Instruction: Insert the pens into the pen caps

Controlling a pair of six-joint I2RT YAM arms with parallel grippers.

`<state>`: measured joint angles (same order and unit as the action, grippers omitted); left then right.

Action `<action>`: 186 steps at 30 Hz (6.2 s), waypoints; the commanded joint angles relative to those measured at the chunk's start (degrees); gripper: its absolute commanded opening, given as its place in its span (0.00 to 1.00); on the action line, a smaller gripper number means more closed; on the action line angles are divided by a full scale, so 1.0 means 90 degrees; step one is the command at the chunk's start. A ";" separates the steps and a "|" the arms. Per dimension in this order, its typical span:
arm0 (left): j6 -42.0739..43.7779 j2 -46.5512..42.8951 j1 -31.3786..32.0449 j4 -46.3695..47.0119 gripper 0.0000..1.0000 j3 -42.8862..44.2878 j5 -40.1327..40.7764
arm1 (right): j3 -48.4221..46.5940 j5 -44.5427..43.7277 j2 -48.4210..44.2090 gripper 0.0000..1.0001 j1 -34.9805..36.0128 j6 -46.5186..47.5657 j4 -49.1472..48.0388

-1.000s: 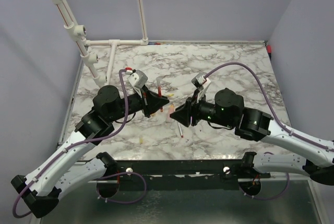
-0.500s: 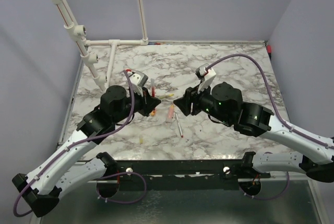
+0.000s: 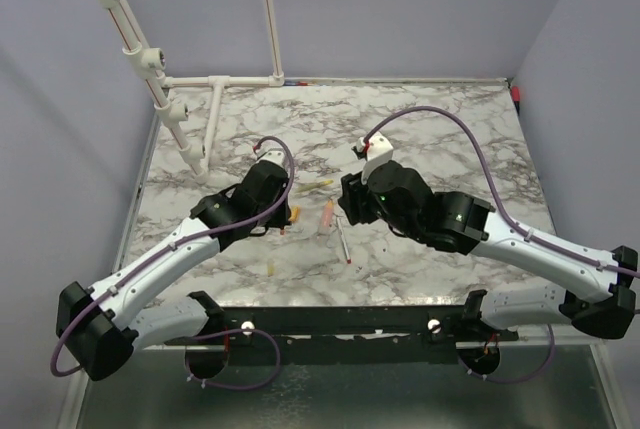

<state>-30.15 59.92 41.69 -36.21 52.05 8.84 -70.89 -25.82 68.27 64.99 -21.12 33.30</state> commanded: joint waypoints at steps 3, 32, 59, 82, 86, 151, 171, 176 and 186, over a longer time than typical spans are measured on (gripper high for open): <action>-0.0798 0.0459 -0.0015 -0.0557 0.00 -0.0294 0.1222 | 0.0108 -0.0198 0.0147 0.54 0.0006 -0.0140 0.0353; -0.0996 0.2197 -0.0987 0.0575 0.00 -0.1457 0.1554 | 0.0949 0.0743 0.0022 0.55 -0.0034 -0.0508 0.0011; -0.0723 0.1896 -0.1017 0.0361 0.42 -0.1136 0.1474 | 0.0804 0.0734 0.0023 0.57 -0.0034 -0.0580 0.0223; 0.0256 -0.0447 -0.0990 0.0168 0.65 -0.0609 -0.0698 | 0.0350 0.0328 0.0695 0.71 -0.0361 -0.0274 0.0543; 0.0447 -0.0664 -0.0990 0.0375 0.65 -0.0619 -0.0968 | -0.0048 0.0567 0.1207 0.72 -0.0697 -0.0436 0.0518; 0.1291 -0.2020 -0.0961 0.1581 0.66 -0.1329 -0.1660 | -0.3068 0.0376 0.6858 0.37 -0.2271 -0.5193 0.0586; 0.1289 -0.1917 -0.0965 0.1581 0.66 -0.1338 -0.1609 | -0.2621 0.0371 0.6636 0.01 -0.2285 -0.2742 0.0202; 0.1292 -0.1892 -0.0962 0.1580 0.66 -0.1328 -0.1628 | -0.2394 0.0465 0.6253 0.00 -0.2280 -0.2377 -0.0304; 0.1305 -0.1819 -0.0962 0.1572 0.66 -0.1287 -0.1696 | -0.1814 0.0883 0.4976 0.00 -0.2284 -0.1920 -0.1557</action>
<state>-19.16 43.16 32.75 -23.11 40.73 -5.06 -89.69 -19.55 120.07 44.86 -40.99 25.43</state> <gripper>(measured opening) 0.658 0.089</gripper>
